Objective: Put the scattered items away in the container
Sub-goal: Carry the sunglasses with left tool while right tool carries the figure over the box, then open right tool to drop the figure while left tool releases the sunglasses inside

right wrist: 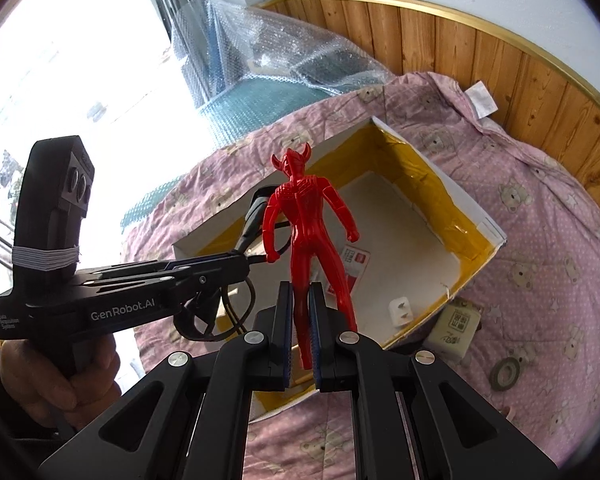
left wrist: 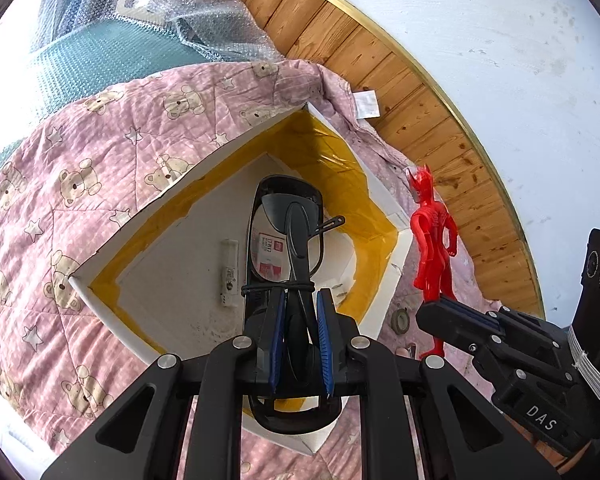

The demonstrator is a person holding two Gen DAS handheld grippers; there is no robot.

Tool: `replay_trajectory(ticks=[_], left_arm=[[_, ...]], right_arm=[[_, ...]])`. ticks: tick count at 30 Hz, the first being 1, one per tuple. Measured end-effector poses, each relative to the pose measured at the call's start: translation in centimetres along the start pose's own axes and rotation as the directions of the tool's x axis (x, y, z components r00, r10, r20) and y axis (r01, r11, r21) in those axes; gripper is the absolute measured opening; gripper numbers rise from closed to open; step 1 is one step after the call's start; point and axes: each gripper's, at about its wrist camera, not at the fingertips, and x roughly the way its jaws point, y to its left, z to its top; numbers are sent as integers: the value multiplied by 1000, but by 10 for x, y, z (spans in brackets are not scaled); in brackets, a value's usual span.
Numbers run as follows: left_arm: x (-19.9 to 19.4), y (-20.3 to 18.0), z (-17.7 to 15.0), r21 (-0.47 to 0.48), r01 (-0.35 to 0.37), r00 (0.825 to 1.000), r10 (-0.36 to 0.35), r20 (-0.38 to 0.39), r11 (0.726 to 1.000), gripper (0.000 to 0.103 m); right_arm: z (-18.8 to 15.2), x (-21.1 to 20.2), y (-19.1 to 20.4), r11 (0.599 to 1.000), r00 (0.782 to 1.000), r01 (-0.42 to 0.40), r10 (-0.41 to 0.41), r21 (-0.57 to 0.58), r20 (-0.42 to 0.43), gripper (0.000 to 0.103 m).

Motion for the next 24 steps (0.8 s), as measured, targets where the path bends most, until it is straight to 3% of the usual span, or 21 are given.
replay_trajectory(ticks=[9,24], left_arm=[[25,11,19,-22,-29,999,28,-26,999,16],[85,-8,69,43,-61,995,64,-74,997,17]], right_arm=[[23,29,-18,1000,1000,-6,6,6,-26,8],[47,66,-69,996,999,-4,9,94,-47,8]])
